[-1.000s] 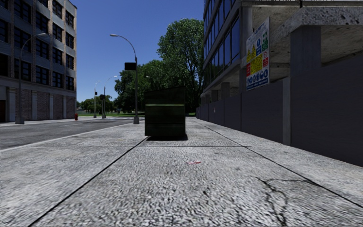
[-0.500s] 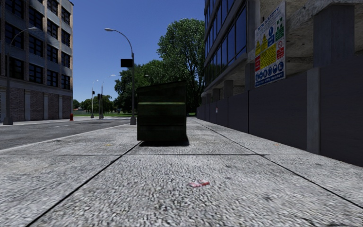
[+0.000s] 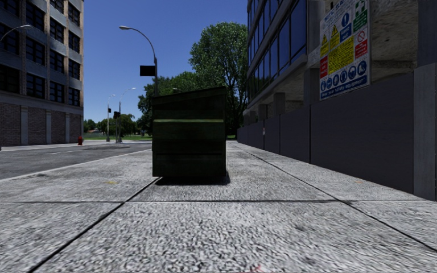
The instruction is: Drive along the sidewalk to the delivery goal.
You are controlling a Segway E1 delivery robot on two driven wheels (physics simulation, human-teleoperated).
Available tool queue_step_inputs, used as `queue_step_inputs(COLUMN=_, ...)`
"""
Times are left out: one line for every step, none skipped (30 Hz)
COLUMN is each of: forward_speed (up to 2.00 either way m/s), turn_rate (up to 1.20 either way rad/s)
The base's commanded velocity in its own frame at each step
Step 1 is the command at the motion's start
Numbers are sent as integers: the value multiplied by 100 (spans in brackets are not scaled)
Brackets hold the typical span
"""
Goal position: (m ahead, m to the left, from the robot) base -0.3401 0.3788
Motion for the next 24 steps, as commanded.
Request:
queue_step_inputs(forward_speed=52, turn_rate=0)
queue_step_inputs(forward_speed=40, turn_rate=0)
queue_step_inputs(forward_speed=33, turn_rate=0)
queue_step_inputs(forward_speed=33, turn_rate=0)
queue_step_inputs(forward_speed=21, turn_rate=0)
queue_step_inputs(forward_speed=13, turn_rate=0)
queue_step_inputs(forward_speed=0, turn_rate=0)
queue_step_inputs(forward_speed=0, turn_rate=0)
queue_step_inputs(forward_speed=0, turn_rate=0)
queue_step_inputs(forward_speed=0, turn_rate=0)
queue_step_inputs(forward_speed=0, turn_rate=0)
queue_step_inputs(forward_speed=0, turn_rate=0)
queue_step_inputs(forward_speed=0, turn_rate=0)
queue_step_inputs(forward_speed=0, turn_rate=0)
queue_step_inputs(forward_speed=0, turn_rate=0)
queue_step_inputs(forward_speed=0, turn_rate=0)
queue_step_inputs(forward_speed=0, turn_rate=0)
queue_step_inputs(forward_speed=0, turn_rate=0)
queue_step_inputs(forward_speed=0, turn_rate=0)
queue_step_inputs(forward_speed=0, turn_rate=0)
queue_step_inputs(forward_speed=0, turn_rate=0)
queue_step_inputs(forward_speed=0, turn_rate=0)
queue_step_inputs(forward_speed=0, turn_rate=0)
queue_step_inputs(forward_speed=0, turn_rate=0)
